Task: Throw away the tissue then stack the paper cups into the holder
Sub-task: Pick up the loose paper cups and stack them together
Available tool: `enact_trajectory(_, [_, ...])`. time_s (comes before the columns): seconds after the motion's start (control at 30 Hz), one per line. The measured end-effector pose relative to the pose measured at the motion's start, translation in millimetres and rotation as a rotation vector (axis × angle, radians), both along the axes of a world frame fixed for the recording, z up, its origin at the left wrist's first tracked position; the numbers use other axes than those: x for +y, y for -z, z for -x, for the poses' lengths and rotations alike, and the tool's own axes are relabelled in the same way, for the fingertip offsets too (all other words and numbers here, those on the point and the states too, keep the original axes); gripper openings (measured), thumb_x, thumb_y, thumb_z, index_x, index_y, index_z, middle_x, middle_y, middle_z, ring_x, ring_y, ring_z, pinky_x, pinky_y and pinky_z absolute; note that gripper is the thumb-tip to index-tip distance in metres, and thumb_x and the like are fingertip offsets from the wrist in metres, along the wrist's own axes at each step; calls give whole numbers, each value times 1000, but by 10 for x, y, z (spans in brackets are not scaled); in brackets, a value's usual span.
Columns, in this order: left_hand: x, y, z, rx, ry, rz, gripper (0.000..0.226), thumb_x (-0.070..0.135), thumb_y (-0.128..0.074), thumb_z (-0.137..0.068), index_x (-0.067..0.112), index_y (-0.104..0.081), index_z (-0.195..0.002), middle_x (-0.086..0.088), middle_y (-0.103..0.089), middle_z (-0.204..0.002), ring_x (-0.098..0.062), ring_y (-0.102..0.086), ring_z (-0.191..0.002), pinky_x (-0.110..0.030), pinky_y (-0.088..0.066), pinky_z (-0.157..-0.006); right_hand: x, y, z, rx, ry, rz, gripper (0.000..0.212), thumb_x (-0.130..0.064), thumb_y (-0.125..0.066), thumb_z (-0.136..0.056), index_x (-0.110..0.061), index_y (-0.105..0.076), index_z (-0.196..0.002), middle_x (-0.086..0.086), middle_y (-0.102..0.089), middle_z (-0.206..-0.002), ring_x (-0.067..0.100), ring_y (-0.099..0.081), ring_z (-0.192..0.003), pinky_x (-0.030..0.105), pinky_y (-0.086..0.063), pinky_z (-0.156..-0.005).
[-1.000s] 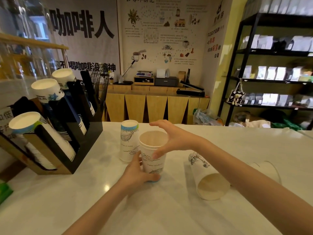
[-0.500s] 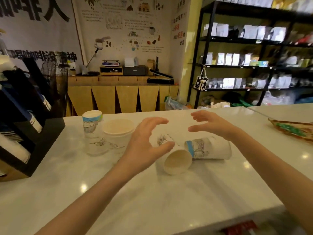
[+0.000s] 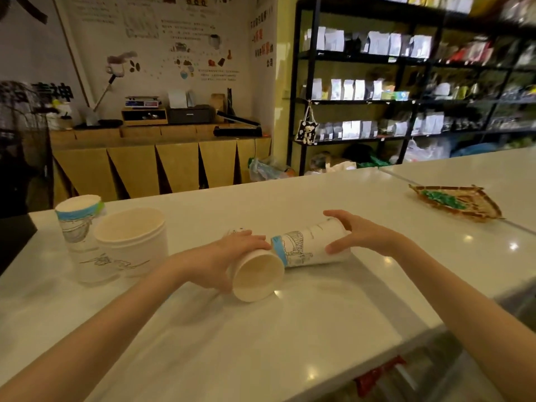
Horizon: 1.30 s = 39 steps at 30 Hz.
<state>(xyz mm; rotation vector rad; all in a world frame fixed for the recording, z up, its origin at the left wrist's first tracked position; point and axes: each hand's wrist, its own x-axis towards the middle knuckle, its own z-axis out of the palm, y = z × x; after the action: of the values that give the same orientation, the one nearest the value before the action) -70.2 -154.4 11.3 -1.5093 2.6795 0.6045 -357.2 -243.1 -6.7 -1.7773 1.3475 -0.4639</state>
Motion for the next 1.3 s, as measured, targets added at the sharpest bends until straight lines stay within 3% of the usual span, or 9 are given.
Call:
enact_trajectory(0.1, [-38, 32, 75, -28, 22, 81, 85, 14, -71, -72, 33, -20, -137, 7, -17, -152, -15, -3, -143, -32, -11, -115, -4, 80, 47, -11, -44, -52, 100, -22, -81, -54, -23, -28, -139, 2, -44, -133, 20, -46, -118, 29, -44, -95])
enact_trajectory(0.23, [-54, 72, 108, 42, 36, 178, 82, 20, -76, -67, 28, -29, -134, 3, -34, -143, -14, -25, -134, -29, -24, -111, -52, 138, 59, -75, -11, -68, 76, -18, -76, -66, -21, -37, -131, 2, -52, -128, 21, -50, -116, 34, -47, -95])
enact_trajectory(0.37, [-49, -37, 29, 334, -68, 212, 83, 25, -82, -58, 36, -34, -125, 15, -45, -128, -5, -42, -117, -28, -39, -100, -99, 59, -52, -166, 66, -42, 61, -25, -68, -76, -23, -38, -129, 0, -55, -119, 20, -55, -107, 36, -48, -93])
enact_trajectory(0.53, [139, -534, -125, 702, -217, 328, 89, 19, -84, -52, 51, -30, -115, 32, -43, -112, 13, -44, -105, -10, -39, -81, -170, -111, -385, -263, 87, 108, 69, -39, -70, -72, -17, -44, -131, 7, -61, -117, 22, -61, -102, 34, -55, -81])
enact_trajectory(0.7, [376, -992, -406, 1046, -367, 359, 100, 24, -86, -48, 40, -28, -129, 25, -48, -115, 1, -52, -106, -24, -49, -83, -124, -433, -878, -408, 33, 247, 77, -27, -71, -72, -14, -35, -138, 8, -48, -132, 25, -53, -109, 39, -50, -88])
enact_trajectory(0.77, [435, -1155, -519, 1043, -418, 395, 105, 27, -82, -46, 40, -24, -133, 25, -47, -114, -4, -51, -108, -29, -48, -86, -67, -614, -1082, -478, -8, 283, 88, -30, -75, -64, -15, -33, -139, 7, -47, -133, 24, -51, -112, 40, -48, -92])
enact_trajectory(1.07, [614, -1311, -1096, 975, -774, 627, 79, 26, -75, -62, 21, -36, -130, 9, -47, -110, -7, -49, -95, -18, -42, -68, 230, -1326, -1827, -793, -96, 412, 107, -47, -75, -39, -16, -38, -135, 5, -53, -127, 24, -54, -114, 44, -50, -94])
enact_trajectory(1.17, [632, -1119, -1152, 933, -826, 566, 79, 24, -76, -63, 19, -36, -131, 6, -46, -115, -10, -49, -98, -19, -43, -67, 278, -1499, -1967, -874, -85, 455, 102, -49, -78, -44, -18, -38, -133, 3, -54, -127, 21, -56, -113, 43, -51, -93])
enact_trajectory(1.3, [623, -783, -1240, 848, -885, 469, 86, 28, -79, -62, 22, -32, -133, 6, -46, -119, -13, -45, -109, -29, -44, -83, 310, -1685, -2180, -990, -112, 448, 80, -39, -78, -58, -23, -39, -126, 3, -56, -121, 20, -59, -109, 43, -53, -91])
